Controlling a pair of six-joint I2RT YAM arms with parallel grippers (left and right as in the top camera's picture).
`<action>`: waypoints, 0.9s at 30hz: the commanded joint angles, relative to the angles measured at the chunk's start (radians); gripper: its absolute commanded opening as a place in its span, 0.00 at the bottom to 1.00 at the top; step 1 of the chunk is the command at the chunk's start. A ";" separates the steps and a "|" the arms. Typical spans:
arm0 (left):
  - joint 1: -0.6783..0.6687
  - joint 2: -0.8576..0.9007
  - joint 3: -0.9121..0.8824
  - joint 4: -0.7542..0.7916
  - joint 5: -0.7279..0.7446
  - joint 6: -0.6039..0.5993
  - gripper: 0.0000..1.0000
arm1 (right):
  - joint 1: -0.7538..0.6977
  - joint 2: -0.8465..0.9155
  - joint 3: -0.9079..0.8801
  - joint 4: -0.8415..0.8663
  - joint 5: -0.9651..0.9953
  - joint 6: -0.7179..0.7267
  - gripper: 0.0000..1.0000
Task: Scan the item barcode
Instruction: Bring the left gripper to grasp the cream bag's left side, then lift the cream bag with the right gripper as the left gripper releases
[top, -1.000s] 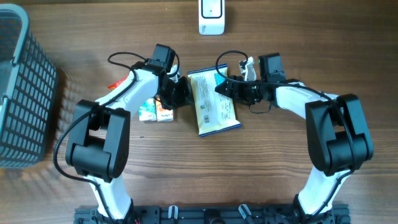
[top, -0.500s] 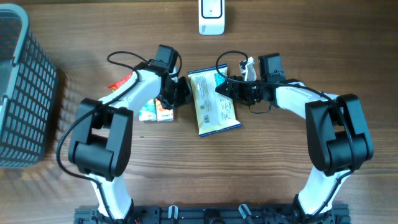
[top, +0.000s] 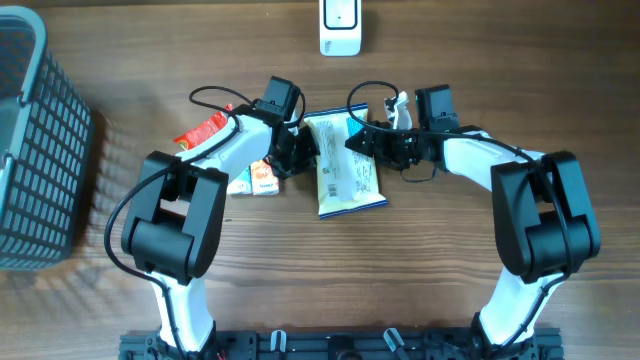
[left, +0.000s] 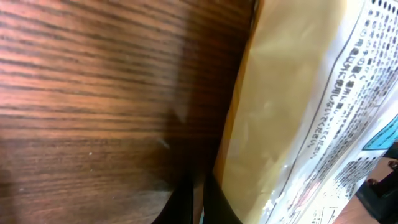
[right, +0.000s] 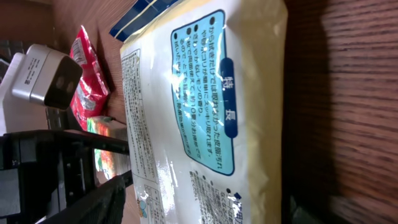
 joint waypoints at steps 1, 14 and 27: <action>-0.003 0.023 -0.002 0.004 -0.039 -0.048 0.04 | 0.024 0.055 -0.046 -0.053 0.074 0.015 0.76; -0.003 0.030 -0.002 -0.078 -0.216 -0.144 0.04 | 0.058 0.055 -0.089 -0.047 0.074 0.119 0.77; 0.000 0.106 -0.002 -0.085 -0.235 -0.195 0.04 | 0.058 0.055 -0.127 -0.028 0.021 0.162 0.74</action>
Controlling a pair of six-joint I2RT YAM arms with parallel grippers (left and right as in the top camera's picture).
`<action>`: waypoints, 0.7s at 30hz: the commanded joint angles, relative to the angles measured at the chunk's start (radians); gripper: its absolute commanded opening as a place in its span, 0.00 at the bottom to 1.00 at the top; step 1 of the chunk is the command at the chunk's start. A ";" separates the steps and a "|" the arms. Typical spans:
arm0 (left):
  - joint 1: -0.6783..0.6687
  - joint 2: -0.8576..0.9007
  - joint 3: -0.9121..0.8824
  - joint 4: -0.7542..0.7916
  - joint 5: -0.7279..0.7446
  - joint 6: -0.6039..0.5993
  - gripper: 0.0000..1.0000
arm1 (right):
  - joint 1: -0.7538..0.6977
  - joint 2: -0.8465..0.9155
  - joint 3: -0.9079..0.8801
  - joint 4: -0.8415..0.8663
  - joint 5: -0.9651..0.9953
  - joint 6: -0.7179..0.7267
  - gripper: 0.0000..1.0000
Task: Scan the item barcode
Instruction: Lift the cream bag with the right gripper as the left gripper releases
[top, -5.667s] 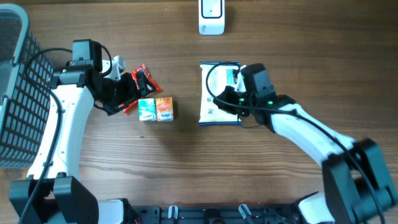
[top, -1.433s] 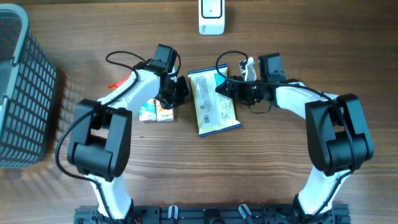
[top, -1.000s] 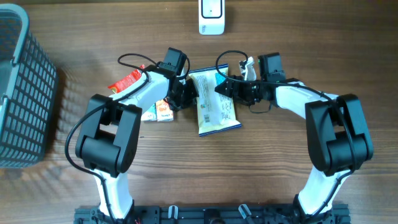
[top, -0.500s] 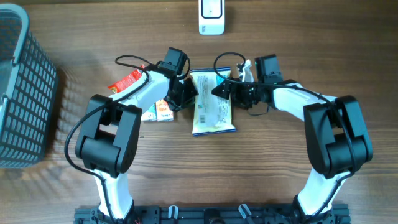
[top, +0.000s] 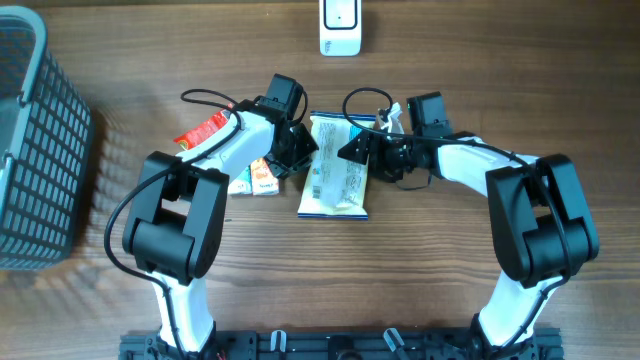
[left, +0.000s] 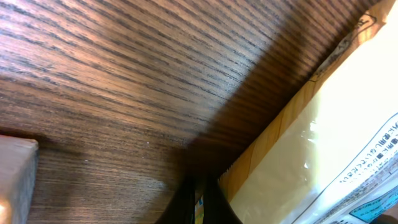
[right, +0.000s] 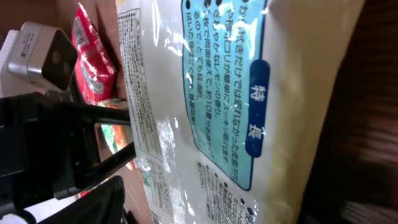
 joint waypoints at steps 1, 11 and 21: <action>0.007 0.098 -0.039 -0.007 -0.111 -0.021 0.04 | 0.022 0.070 -0.091 -0.015 0.073 0.059 0.73; 0.006 0.102 -0.039 -0.020 -0.112 -0.043 0.04 | 0.022 0.070 -0.226 0.269 0.013 0.225 0.67; 0.006 0.102 -0.039 -0.026 -0.109 -0.050 0.04 | 0.046 0.070 -0.264 0.472 -0.004 0.267 0.56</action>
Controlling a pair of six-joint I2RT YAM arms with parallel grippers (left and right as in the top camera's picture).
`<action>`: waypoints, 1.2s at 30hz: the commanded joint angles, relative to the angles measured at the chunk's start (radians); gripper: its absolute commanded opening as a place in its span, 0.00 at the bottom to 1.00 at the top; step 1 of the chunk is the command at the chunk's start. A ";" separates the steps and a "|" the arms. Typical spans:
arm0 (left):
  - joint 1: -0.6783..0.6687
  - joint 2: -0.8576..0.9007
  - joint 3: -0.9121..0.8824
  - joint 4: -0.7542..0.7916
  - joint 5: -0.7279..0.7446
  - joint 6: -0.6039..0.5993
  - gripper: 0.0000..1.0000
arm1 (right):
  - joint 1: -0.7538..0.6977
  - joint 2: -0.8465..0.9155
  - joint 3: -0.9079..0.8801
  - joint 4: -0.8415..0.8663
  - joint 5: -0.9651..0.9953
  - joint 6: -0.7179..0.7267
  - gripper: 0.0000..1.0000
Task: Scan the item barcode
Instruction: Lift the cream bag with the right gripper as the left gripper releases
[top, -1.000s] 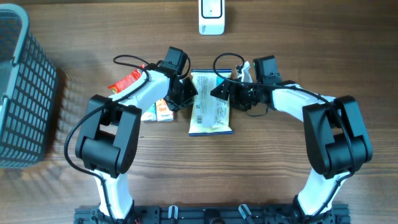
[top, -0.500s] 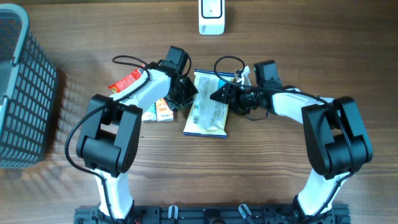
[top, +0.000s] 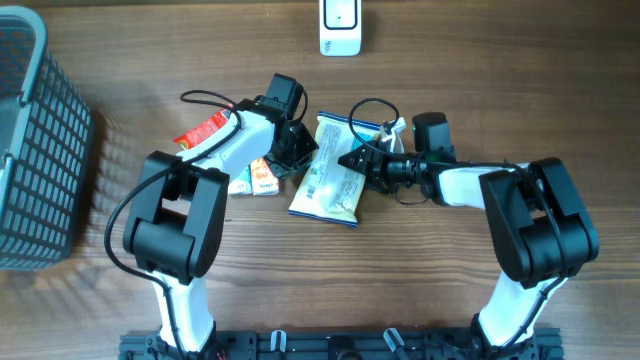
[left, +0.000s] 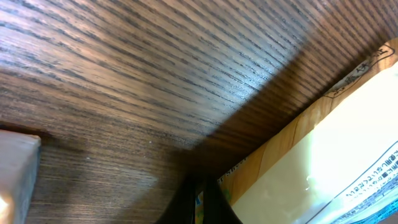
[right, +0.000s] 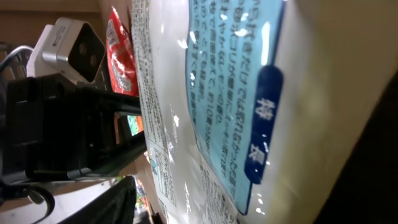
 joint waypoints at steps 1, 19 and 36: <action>0.005 0.098 -0.044 -0.018 -0.103 -0.020 0.04 | 0.049 0.072 -0.044 0.008 0.089 0.031 0.51; -0.025 0.098 -0.044 -0.028 -0.085 -0.019 0.04 | 0.066 0.071 -0.044 0.083 0.111 0.023 0.04; 0.117 -0.158 -0.044 -0.071 -0.067 0.072 0.04 | 0.019 -0.113 0.006 0.284 0.072 -0.067 0.05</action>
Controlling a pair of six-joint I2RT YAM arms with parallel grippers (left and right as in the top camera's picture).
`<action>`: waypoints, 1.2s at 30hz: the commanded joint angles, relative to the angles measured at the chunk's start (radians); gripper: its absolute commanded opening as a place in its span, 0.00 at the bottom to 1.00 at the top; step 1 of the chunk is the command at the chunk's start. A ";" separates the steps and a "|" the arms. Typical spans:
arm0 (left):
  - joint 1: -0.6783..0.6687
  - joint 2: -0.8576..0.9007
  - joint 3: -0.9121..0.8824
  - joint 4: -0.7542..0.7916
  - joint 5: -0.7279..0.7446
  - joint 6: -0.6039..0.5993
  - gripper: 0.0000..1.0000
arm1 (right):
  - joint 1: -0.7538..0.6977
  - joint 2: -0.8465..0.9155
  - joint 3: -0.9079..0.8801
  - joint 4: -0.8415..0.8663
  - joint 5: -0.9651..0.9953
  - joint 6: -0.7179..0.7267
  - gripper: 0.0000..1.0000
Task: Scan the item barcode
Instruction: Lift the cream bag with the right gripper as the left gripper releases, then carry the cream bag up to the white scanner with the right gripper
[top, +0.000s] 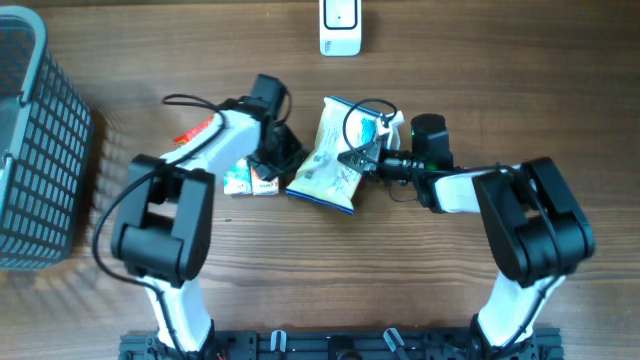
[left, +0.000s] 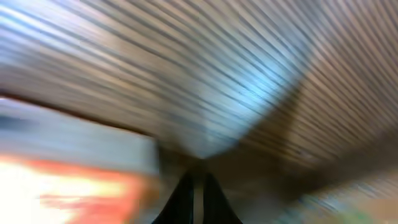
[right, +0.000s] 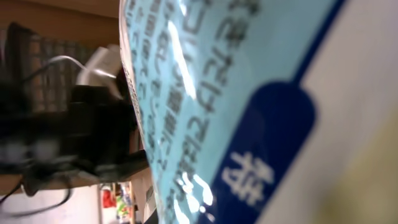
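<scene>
The item is a cream snack bag (top: 333, 158) with blue-and-white printed panels, lying tilted at mid-table with its back face up. My right gripper (top: 353, 160) is at the bag's right edge and seems shut on it. The bag's blue label (right: 236, 93) fills the right wrist view from very close, and the fingers there are hidden. My left gripper (top: 282, 158) sits just left of the bag, apart from it. Its dark fingers (left: 186, 202) are pressed together in a heavily blurred left wrist view. A white scanner (top: 340, 26) stands at the far edge.
A grey mesh basket (top: 30, 140) occupies the far left. A red packet (top: 203, 128) and small colourful packs (top: 250, 181) lie under and beside the left arm. Black cables loop over both wrists.
The left gripper has drawn back to the left, off the bag's edge, and its view now blurs. The bag has tilted further and sits nearer the right wrist camera.
At first the bag lay nearly straight, with both grippers at its sides. It then stood turned step by step, its lower end swung left, the right gripper staying at its right edge. Now the left gripper is clear of it.
</scene>
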 joint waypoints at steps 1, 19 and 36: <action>0.055 -0.132 -0.011 -0.020 -0.044 0.054 0.04 | 0.000 -0.124 0.051 0.020 0.089 -0.101 0.05; 0.087 -0.243 -0.011 -0.089 -0.086 0.106 0.04 | 0.139 -0.366 0.051 0.216 1.368 -1.526 0.05; 0.087 -0.243 -0.011 -0.110 -0.112 0.106 0.04 | 0.145 -0.065 0.090 0.710 0.936 -2.354 0.05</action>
